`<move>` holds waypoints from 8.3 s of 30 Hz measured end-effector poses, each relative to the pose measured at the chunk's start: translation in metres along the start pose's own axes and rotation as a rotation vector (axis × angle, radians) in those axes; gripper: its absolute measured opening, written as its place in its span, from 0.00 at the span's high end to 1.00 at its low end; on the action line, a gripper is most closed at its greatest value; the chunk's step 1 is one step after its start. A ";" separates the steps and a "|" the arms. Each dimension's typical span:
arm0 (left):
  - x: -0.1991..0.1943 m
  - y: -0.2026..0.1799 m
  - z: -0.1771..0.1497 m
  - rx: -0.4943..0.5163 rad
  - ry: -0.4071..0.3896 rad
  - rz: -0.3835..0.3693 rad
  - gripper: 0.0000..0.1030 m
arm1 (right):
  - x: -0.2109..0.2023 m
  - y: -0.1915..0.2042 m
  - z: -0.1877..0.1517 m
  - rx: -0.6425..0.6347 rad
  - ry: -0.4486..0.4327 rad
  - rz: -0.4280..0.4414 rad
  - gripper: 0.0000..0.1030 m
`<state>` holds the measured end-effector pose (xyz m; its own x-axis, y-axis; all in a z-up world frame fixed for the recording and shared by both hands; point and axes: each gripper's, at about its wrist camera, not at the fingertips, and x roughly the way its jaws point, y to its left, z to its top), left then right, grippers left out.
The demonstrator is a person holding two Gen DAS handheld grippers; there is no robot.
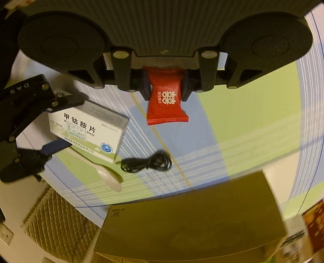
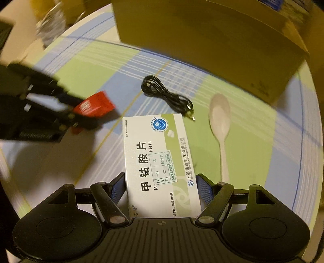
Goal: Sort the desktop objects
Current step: 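Grasp the red candy packet with the left tool and lift it, then carry the red packet and medicine box toward the cardboard box with both tools, then lower the red packet and white medicine box into the cardboard box with both tools, then open the left tool to drop the red packet while the right tool releases the medicine box, then withdraw both tools from the box toward the black cable and white spoon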
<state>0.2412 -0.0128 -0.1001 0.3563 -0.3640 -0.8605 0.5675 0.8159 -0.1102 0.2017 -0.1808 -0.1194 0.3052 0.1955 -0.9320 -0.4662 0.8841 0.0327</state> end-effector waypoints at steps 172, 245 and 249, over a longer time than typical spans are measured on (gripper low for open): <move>-0.027 0.088 0.193 -0.172 -0.317 0.104 0.78 | -0.070 -0.089 0.188 0.231 -0.459 -0.116 0.34; -0.131 -0.028 -0.011 -0.349 -0.324 0.130 0.02 | -0.141 -0.025 -0.069 0.554 -0.493 0.038 0.02; -0.130 -0.038 -0.022 -0.356 -0.297 0.119 0.02 | -0.146 -0.023 -0.082 0.580 -0.479 0.070 0.02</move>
<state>0.1573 0.0138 0.0051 0.6296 -0.3291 -0.7038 0.2387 0.9440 -0.2279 0.0994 -0.2643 -0.0142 0.6805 0.3056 -0.6660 -0.0269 0.9186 0.3942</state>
